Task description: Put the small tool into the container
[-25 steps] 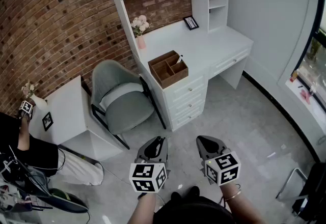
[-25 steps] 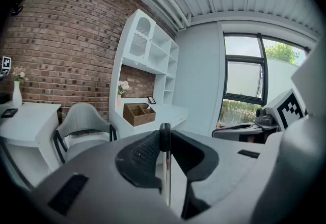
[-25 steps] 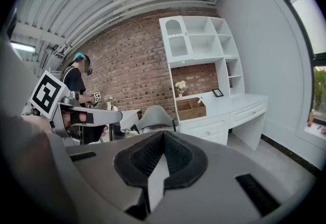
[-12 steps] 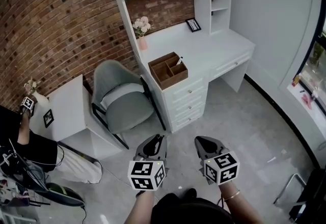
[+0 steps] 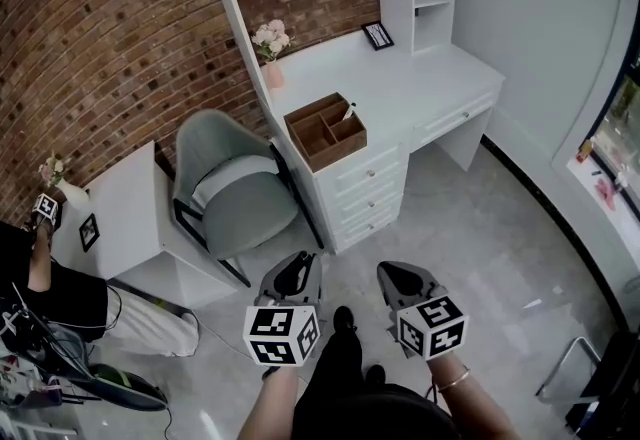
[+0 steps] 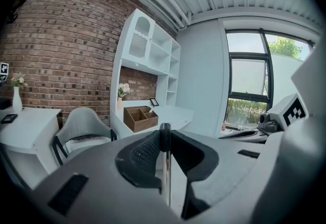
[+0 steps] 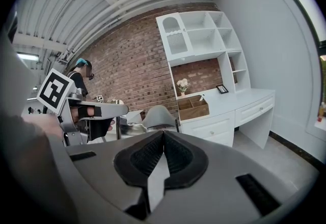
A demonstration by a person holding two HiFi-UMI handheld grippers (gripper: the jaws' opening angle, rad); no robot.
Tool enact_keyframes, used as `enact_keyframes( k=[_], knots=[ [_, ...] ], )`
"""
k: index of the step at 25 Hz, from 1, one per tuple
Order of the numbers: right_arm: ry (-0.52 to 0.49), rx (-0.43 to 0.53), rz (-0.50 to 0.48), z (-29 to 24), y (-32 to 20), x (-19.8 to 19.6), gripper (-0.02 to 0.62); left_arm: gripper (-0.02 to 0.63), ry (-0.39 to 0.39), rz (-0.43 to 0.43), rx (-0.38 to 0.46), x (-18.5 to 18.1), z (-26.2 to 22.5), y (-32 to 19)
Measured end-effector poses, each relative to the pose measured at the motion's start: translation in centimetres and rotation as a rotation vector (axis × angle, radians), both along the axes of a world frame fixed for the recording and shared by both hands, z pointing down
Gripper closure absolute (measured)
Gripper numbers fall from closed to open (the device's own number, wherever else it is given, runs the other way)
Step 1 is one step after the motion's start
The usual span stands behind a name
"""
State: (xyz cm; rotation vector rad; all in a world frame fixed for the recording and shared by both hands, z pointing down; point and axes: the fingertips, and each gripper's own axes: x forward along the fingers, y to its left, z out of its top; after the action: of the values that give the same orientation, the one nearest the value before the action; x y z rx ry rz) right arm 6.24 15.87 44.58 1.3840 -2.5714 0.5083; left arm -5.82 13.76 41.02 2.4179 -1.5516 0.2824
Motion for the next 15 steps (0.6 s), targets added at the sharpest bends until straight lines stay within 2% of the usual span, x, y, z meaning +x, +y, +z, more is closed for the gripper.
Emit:
enact_keyframes(
  k=[7, 15],
  knots=[
    [0.005, -0.02, 0.026, 1.3, -6.8, 0.3, 0.591, 0.532, -0.003, 0.027, -0.003, 0.2, 1.0, -7.2],
    [-0.001, -0.029, 0.047, 1.2, -16.3, -1.1, 0.591, 0.533, -0.014, 0.064, -0.002, -0.5, 0.5, -16.7]
  ],
)
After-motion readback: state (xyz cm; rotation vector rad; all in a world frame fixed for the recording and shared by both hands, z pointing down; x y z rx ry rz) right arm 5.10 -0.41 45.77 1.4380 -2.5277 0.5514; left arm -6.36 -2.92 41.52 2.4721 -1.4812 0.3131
